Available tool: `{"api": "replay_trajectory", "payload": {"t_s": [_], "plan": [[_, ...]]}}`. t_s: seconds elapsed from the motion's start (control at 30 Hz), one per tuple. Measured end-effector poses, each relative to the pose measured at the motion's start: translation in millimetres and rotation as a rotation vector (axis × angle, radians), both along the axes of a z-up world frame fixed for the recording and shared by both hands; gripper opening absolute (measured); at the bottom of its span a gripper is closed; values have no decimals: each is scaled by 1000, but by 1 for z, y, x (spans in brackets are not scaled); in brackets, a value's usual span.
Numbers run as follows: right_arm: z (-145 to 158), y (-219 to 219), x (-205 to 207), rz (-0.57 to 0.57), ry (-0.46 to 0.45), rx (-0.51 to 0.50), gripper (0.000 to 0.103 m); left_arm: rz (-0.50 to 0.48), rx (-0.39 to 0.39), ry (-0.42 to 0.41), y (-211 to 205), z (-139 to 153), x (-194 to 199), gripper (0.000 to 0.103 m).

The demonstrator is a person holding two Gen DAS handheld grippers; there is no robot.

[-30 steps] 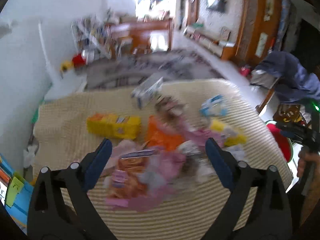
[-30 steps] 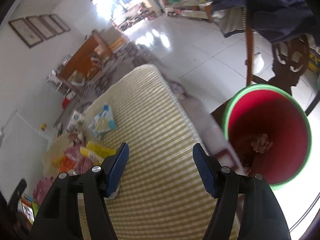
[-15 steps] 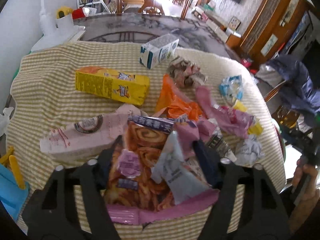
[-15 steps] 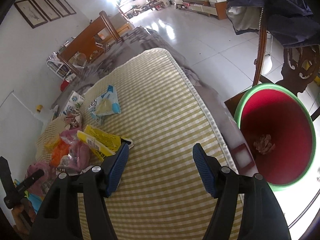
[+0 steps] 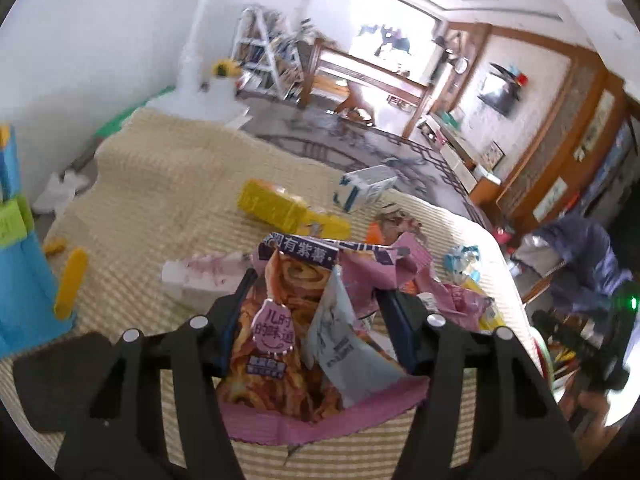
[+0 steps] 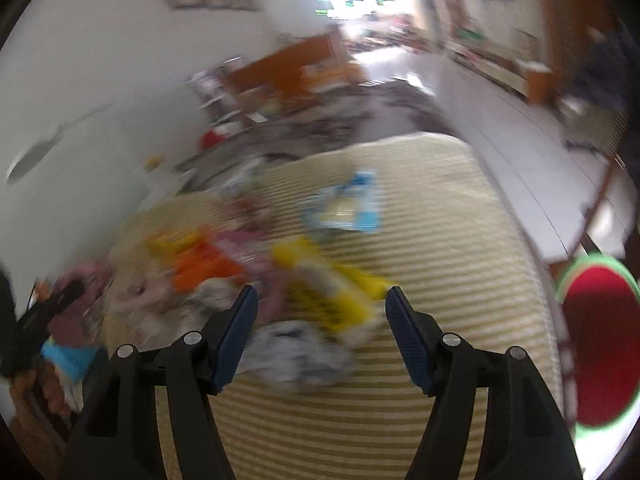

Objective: Collect trash
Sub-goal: 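Grasp the pink snack bag with the left gripper, then grasp the clear plastic water bottle with the right gripper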

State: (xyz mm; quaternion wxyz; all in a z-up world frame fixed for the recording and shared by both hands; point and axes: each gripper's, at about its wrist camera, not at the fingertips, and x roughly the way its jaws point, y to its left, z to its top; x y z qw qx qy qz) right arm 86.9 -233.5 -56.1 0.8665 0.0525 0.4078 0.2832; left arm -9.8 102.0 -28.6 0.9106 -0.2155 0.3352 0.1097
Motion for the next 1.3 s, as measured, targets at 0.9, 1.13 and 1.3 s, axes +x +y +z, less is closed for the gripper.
{"api": "replay_trajectory", "payload": {"t_s": [0.9,1.13,1.3], "plan": [[-38,184,-43,602,143,-417,47,103,-40,-100,27,15,-23,58],[-34,162,-49,580,221,-396,47,84,-43,-86,23,13,-19,58],[-34,175,-59,612,217,-389,61,89,-23,-78,22,12,-17,58]]}}
